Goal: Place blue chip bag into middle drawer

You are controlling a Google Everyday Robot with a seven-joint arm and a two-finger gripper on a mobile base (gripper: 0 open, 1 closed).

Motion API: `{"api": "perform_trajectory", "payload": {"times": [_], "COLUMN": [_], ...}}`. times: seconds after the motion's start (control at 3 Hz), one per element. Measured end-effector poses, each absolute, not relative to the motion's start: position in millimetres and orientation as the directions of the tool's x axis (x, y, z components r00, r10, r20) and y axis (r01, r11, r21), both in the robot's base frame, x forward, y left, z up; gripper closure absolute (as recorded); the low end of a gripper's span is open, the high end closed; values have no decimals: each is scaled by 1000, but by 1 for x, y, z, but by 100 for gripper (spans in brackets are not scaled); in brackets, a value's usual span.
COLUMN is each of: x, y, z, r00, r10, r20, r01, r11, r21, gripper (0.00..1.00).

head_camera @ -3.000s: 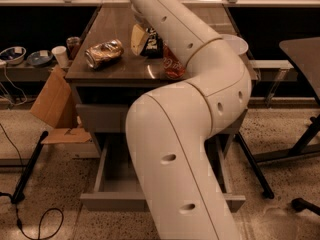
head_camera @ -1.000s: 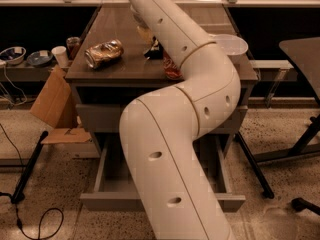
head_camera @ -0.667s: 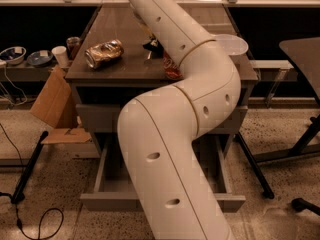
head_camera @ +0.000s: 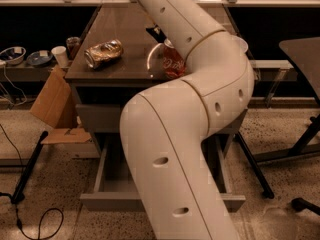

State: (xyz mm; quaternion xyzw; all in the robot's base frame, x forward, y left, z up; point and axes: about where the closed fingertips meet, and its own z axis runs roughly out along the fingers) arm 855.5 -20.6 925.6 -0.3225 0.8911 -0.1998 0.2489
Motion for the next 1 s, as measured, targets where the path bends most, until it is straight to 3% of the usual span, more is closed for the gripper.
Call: {"api": "perform_trajectory", "payload": {"times": [0.33, 1.0], "x": [847, 794], "y": [-36, -40], "z": [953, 1004], "r00": [-663, -567], "r10": [-644, -607], "r20": [-381, -556], "r01": [-429, -457], "r11": [744, 794], "r21": [-511, -401], "gripper": [100, 100]}}
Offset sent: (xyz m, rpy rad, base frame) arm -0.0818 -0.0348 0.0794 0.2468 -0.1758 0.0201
